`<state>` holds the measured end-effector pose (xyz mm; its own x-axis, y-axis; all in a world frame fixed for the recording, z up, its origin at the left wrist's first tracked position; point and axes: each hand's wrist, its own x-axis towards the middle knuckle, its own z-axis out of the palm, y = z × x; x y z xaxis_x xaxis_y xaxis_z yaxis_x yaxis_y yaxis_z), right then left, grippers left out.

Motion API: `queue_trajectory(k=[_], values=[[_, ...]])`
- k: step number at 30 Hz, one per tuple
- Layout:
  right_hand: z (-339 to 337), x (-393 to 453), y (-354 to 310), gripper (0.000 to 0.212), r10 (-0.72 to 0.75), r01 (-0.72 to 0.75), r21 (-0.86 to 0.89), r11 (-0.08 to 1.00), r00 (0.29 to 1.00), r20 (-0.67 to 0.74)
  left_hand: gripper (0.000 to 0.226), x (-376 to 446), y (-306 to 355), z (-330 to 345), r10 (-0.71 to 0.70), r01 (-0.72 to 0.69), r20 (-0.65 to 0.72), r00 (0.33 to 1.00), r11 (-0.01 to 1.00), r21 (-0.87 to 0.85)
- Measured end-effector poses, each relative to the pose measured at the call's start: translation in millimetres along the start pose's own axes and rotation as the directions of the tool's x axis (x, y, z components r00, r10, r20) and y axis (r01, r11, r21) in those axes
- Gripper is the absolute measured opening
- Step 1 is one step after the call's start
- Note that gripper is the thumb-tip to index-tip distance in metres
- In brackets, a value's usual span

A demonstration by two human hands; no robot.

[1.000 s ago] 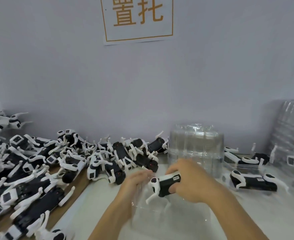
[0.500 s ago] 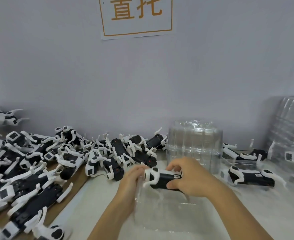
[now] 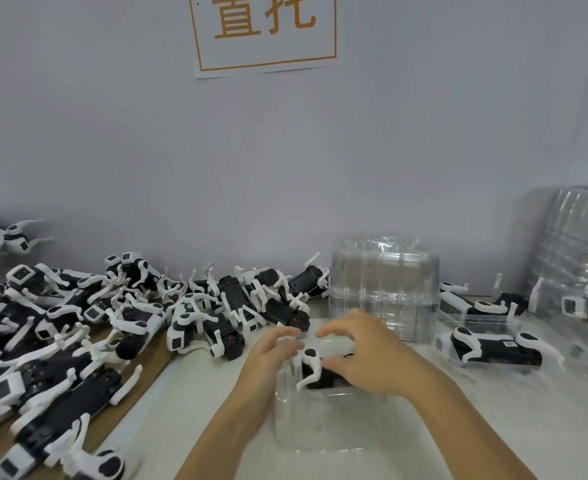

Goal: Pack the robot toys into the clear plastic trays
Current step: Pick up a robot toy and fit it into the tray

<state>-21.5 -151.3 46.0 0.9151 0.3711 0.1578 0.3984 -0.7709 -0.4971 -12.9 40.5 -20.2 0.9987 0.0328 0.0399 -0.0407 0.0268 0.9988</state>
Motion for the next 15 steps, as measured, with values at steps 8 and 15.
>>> queue_trajectory(k=[8,15], values=[[19,2,-15,0.023,-0.037,0.036,0.194,0.98,0.999,0.004,0.025,-4,6,2,0.018,-0.018,0.007,1.0,0.996,-0.088],[0,2,0,0.022,0.07,0.029,0.555,0.832,0.985,-0.155,0.016,-8,32,-3,0.387,-0.315,-0.038,0.921,0.799,0.512]])
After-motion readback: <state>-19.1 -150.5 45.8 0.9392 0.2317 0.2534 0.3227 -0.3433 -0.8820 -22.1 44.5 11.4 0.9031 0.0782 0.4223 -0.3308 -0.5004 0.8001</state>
